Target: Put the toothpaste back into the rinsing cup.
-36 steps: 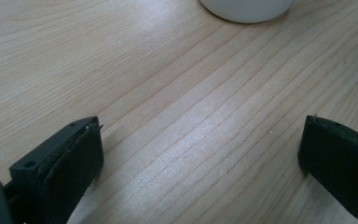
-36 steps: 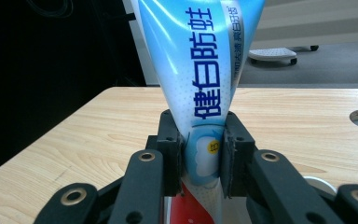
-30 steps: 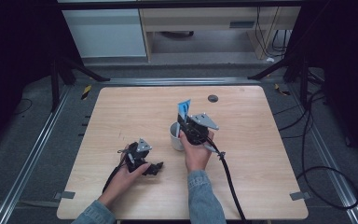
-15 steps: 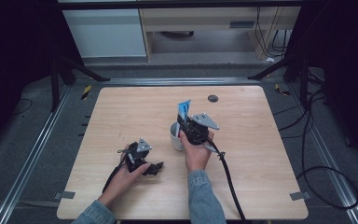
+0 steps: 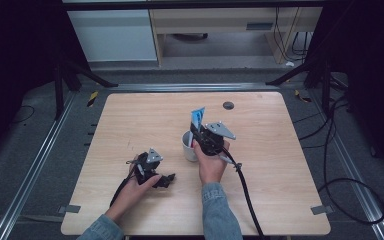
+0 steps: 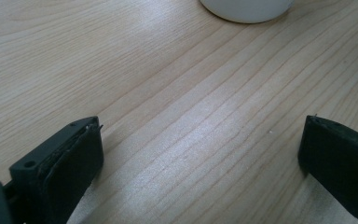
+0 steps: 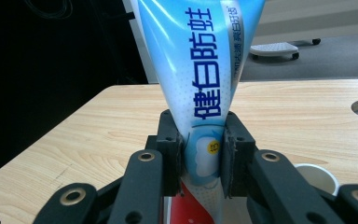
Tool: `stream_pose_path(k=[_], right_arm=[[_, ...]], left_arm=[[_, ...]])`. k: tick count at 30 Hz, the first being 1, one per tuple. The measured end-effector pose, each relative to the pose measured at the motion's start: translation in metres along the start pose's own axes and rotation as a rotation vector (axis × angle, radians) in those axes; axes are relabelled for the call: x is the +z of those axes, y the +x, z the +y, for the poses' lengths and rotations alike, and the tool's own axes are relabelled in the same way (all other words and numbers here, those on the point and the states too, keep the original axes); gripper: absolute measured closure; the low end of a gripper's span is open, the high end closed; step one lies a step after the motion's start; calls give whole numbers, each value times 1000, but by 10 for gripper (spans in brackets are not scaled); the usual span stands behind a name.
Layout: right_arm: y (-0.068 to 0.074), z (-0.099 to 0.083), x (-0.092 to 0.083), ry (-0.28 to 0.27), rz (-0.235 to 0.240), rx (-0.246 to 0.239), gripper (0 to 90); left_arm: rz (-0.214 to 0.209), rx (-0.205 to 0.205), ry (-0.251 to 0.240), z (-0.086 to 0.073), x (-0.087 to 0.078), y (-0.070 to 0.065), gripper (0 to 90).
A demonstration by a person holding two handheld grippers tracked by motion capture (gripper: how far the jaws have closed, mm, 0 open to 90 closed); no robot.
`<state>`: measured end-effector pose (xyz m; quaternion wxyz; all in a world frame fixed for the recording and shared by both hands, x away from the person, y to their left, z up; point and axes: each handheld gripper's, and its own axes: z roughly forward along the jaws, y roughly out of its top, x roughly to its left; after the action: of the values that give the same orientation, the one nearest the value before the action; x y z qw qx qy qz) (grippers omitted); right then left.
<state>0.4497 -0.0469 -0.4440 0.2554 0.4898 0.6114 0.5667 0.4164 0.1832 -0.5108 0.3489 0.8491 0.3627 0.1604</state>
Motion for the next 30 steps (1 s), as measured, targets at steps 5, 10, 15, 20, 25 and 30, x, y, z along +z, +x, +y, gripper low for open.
stream_pose_path(k=[5,10,15,20,25,30], right_arm=[[-1,0,0,1,0,4,724],[-2,1,-1,7,9,-2,719],[-6,3,-1,16,16,12,715],[-9,5,-2,30,24,15,712],[-10,5,-3,34,31,16,707],[-11,6,-5,43,24,14,692]], left_arm=[[0,0,0,0,0,0,0],[0,0,0,0,0,0,0],[0,0,0,0,0,0,0],[0,0,0,0,0,0,0],[0,0,0,0,0,0,0],[0,0,0,0,0,0,0]])
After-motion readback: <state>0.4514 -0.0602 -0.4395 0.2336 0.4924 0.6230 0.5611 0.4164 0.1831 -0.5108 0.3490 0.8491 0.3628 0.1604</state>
